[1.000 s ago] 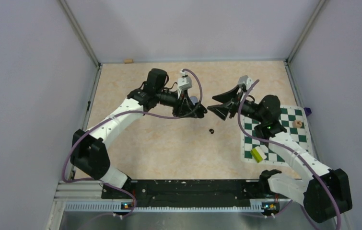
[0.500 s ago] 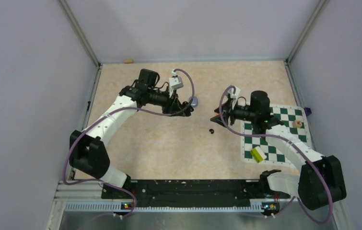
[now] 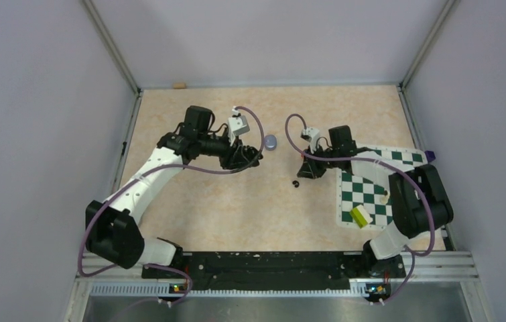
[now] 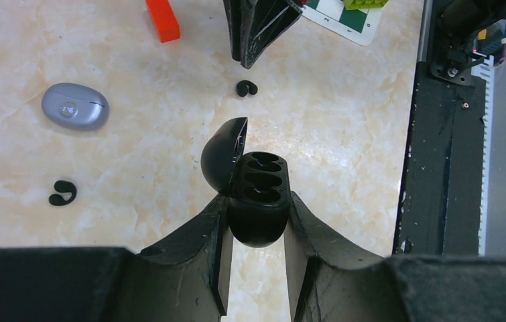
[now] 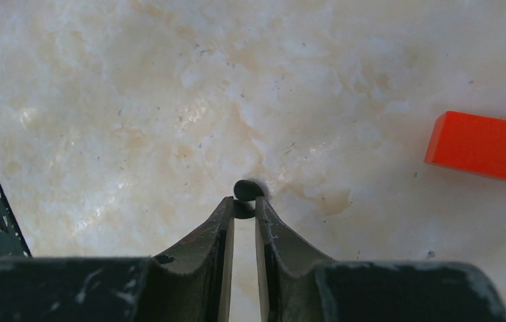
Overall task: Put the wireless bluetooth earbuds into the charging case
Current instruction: Pick up the right earbud from the center of the board.
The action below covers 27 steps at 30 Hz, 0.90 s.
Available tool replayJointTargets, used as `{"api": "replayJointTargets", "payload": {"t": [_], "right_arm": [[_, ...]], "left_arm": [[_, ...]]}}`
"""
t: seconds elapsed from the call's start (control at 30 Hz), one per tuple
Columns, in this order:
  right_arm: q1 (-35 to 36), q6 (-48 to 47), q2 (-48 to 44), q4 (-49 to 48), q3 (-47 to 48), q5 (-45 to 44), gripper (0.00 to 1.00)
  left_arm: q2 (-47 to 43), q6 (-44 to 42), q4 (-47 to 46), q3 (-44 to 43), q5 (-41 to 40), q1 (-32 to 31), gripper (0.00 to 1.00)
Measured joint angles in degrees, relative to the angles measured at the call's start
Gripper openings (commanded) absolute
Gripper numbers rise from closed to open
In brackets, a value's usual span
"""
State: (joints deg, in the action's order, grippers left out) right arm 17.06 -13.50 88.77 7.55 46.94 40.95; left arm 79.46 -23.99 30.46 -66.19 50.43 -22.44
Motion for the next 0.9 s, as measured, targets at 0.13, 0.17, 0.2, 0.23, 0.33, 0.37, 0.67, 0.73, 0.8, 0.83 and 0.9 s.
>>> {"api": "replayJointTargets", "payload": {"t": [0.13,0.17,0.2,0.23,0.33,0.37,0.67,0.73,0.8,0.83,0.9], "right_arm": [[0.0,1.1,4.5,2.7,2.3,-2.2,0.15],[0.0,1.2,4.8,3.3,2.3,-2.4,0.15],[0.0,1.3,4.9,3.8,2.3,-2.6,0.14],[0.0,1.3,4.9,4.2,2.3,-2.7,0.13],[0.0,1.3,4.9,4.7,2.3,-3.2,0.12],[0.0,1.3,4.9,4.7,2.3,-3.4,0.12],[0.0,1.6,6.1,5.3,3.1,-4.3,0.13],[0.0,1.8,6.6,5.3,3.2,-4.7,0.13],[0.0,2.2,7.4,5.3,3.4,-5.2,0.14],[0.0,2.3,7.7,5.3,3.5,-5.3,0.14],[0.0,2.8,8.3,5.4,3.7,-5.4,0.14]], "left_arm": [[-1.7,-1.0,0.0,0.1,-0.9,0.0,0.00],[-1.9,-1.4,0.0,0.1,-1.0,0.0,0.00],[-1.9,-1.8,0.1,0.1,-1.0,0.1,0.00],[-1.9,-2.1,0.2,0.1,-1.0,0.3,0.00],[-1.9,-3.6,1.3,0.1,-0.5,0.9,0.00],[-1.9,-4.0,1.4,0.1,-0.3,1.2,0.00],[-2.9,-5.3,0.9,3.4,1.7,4.1,0.00],[-3.7,-5.2,0.1,5.5,1.9,4.3,0.00],[-4.3,-5.0,-0.1,6.8,2.2,4.6,0.00],[-4.5,-4.9,-0.2,7.0,2.3,4.7,0.00],[-4.6,-4.8,-0.7,7.1,2.7,4.9,0.00]]}}
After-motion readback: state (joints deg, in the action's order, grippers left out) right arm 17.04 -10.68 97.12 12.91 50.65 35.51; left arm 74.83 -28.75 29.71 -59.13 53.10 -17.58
